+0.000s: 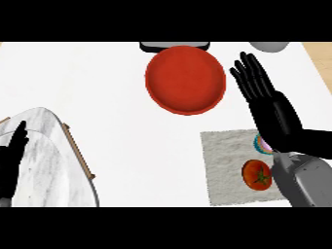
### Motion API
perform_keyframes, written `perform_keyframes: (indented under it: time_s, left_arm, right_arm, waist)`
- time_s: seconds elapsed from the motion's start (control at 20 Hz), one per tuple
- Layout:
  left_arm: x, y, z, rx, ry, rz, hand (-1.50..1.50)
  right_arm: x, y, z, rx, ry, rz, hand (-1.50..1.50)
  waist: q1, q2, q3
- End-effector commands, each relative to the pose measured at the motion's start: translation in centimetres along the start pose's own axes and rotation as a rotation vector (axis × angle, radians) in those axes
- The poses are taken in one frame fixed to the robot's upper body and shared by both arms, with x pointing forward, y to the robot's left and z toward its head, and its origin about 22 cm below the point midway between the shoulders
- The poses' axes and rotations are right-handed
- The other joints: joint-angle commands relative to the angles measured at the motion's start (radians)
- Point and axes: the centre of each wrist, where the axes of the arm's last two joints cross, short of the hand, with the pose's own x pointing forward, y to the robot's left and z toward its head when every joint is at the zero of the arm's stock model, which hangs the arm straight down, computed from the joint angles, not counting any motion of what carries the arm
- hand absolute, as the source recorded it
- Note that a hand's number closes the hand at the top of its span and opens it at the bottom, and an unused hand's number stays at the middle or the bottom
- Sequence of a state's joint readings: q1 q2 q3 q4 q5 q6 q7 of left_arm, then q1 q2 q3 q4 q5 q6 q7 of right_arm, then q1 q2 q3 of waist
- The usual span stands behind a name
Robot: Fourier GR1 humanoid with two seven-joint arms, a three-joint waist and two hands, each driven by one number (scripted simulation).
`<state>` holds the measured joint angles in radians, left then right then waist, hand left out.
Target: Pick the tomato from the placemat and place it in the bowl
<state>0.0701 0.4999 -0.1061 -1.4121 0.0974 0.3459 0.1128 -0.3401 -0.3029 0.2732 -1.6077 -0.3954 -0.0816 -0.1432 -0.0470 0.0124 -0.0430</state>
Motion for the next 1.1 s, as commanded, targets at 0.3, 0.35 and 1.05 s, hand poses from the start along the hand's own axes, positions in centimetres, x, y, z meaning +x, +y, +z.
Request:
perform_keyframes:
  time_s: [0.3, 0.35, 1.05]
  left_arm:
    - [4.1, -4.4, 1.2, -0.247, -0.212, 0.163, 0.0]
    - [4.4, -5.7, 2.1, -0.318, -0.232, 0.21, 0.0]
    - [10.5, -9.8, 2.5, -0.599, -0.423, 0.245, 0.0]
  right_arm:
    - [-4.2, -10.9, 12.7, -0.752, 0.32, 0.572, 1.5]
    - [-5.1, -9.9, 13.8, -0.945, 0.3, 0.495, 1.5]
    - [-4.8, -4.7, 24.3, -1.043, 0.578, 0.867, -1.5]
  waist:
    - [-0.213, -0.01, 0.01]
    - [-0.206, -0.026, 0.032]
    - [0.028, -0.006, 0.034]
